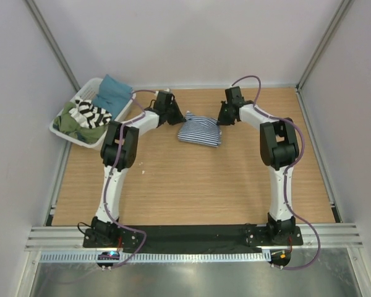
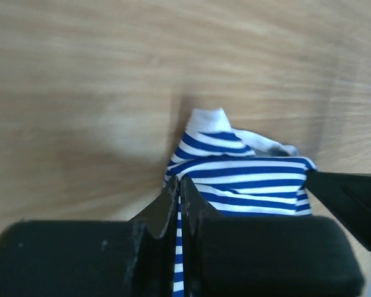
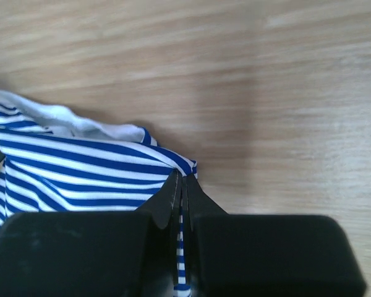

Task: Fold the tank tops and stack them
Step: Fold the tank top

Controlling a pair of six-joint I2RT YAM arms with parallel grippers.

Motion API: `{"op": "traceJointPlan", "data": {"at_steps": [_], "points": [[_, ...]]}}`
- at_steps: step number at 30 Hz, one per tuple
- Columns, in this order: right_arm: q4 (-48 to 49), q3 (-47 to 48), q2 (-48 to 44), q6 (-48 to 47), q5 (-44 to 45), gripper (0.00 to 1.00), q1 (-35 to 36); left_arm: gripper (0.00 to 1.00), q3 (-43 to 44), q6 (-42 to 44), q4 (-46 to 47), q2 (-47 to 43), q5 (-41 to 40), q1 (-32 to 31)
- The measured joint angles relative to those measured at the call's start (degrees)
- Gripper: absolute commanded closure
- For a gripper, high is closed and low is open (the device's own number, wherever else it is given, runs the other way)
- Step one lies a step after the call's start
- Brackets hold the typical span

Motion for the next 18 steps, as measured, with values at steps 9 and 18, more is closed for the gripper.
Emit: {"op": "traceJointPlan", "data": {"at_steps": [9, 18], "points": [[0.22, 3.76, 0.87, 0.11, 0.70, 0.93, -0.48, 0.96, 9.79, 1.16, -2.99, 4.44, 3.13, 0.17], [0.55, 0.66, 0.61, 1.18, 0.83, 0.53, -0.59, 0.42, -2.40, 0.46, 1.88, -2.08, 3.37, -0.02]]}}
